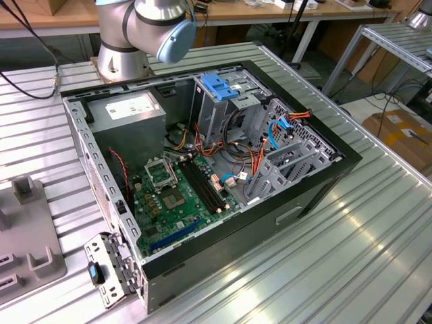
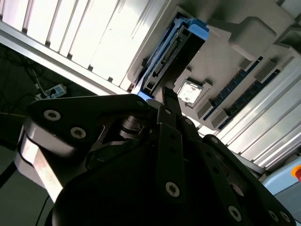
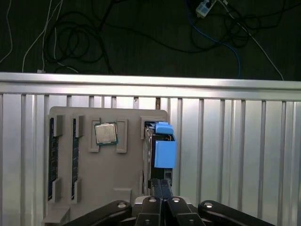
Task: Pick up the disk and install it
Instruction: 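Pick up the disk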
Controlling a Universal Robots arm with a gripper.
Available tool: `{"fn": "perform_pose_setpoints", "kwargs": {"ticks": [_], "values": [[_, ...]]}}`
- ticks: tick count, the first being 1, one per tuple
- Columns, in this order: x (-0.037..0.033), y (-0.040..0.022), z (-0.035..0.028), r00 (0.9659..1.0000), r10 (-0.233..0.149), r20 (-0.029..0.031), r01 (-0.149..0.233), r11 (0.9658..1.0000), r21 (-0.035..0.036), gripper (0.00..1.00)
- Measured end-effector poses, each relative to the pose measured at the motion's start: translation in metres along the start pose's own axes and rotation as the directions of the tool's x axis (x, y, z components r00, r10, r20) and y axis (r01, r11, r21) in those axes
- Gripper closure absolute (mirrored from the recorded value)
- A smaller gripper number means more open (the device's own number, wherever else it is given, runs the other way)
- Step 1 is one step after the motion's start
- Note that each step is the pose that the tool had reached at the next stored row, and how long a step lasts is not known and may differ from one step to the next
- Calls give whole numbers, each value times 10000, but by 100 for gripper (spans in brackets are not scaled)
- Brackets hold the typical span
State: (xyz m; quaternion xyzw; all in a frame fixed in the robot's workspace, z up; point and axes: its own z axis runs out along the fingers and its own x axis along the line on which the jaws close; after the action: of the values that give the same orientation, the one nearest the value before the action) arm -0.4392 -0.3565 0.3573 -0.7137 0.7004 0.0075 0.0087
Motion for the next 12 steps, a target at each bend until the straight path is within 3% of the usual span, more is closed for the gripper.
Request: {"fn": "perform_pose_setpoints", "kwargs": {"ticks": [3, 12], "values": [[1, 0, 62, 10000, 0, -1, 0, 10000, 27, 89], [3, -78, 83, 10000, 0, 0, 0, 10000, 29, 89]]}}
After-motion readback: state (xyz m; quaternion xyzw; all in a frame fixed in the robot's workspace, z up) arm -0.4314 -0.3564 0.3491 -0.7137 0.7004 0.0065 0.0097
